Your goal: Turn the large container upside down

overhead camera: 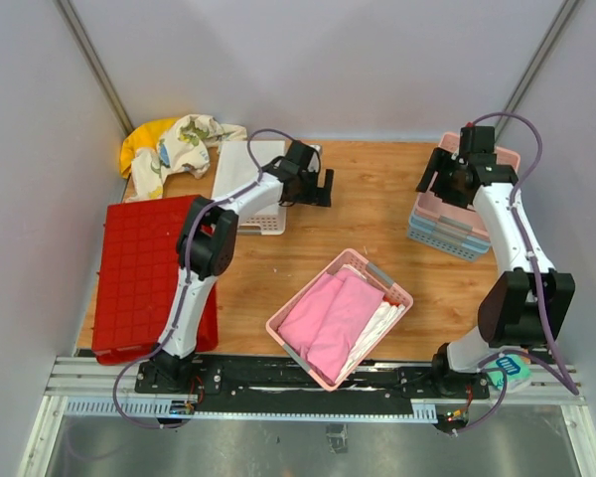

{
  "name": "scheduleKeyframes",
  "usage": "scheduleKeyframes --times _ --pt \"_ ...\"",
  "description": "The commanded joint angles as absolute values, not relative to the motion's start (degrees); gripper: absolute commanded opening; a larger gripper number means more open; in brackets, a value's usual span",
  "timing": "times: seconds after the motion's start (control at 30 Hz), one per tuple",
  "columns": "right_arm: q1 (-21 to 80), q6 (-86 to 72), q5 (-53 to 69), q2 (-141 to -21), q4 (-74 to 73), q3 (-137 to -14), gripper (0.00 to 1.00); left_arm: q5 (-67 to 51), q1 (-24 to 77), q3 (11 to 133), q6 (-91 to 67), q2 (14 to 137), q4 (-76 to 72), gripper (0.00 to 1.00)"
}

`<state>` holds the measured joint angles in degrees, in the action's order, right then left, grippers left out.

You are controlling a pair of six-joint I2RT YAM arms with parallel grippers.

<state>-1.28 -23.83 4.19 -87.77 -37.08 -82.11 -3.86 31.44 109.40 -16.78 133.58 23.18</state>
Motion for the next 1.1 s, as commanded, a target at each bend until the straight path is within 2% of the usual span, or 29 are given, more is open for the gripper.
scheduleKeyframes --times 0.0,0.23,0.33,0.5,0.6,0.7,0.8,0.9,1.07 --pt "-0.36 -23.02 7.68 -90.10 -34.28 -82.92 0.71 -0.43 28.34 107.04 -13.54 130.04 25.26 0.99" --pt "2.01 -22.97 1.36 -96.46 -35.45 -89.17 0.70 0.04 27.34 108.91 -13.20 129.88 26.04 0.99" --pt "2.11 -22.99 -0.23 -99.26 -36.15 -91.56 0.66 1.50 27.27 108.86 -12.29 129.11 26.40 0.99" --pt "2.11 -23.17 -2.36 -103.09 -36.85 -94.49 0.53 2.15 25.40 105.80 -11.94 127.60 26.81 0.99" --pt "2.11 -22.78 -4.44 -104.43 -36.89 -95.34 0.41 1.79 23.82 101.51 -12.36 125.82 25.31 0.99" --pt "2.02 -21.55 -4.98 -105.74 -37.10 -96.76 0.24 1.27 22.81 99.58 -12.66 124.07 24.39 0.99" --pt "2.02 -20.96 -5.61 -106.52 -39.48 -98.98 0.02 -0.43 22.76 100.45 -12.86 122.61 25.07 0.99" --pt "2.02 -20.68 -5.40 -104.13 -41.39 -100.01 0.01 -4.27 22.94 101.15 -14.35 120.04 25.11 0.99" --pt "2.18 -21.94 -3.60 -93.60 -39.56 -98.32 0.01 -8.70 24.77 102.55 -16.47 115.83 25.05 0.99"
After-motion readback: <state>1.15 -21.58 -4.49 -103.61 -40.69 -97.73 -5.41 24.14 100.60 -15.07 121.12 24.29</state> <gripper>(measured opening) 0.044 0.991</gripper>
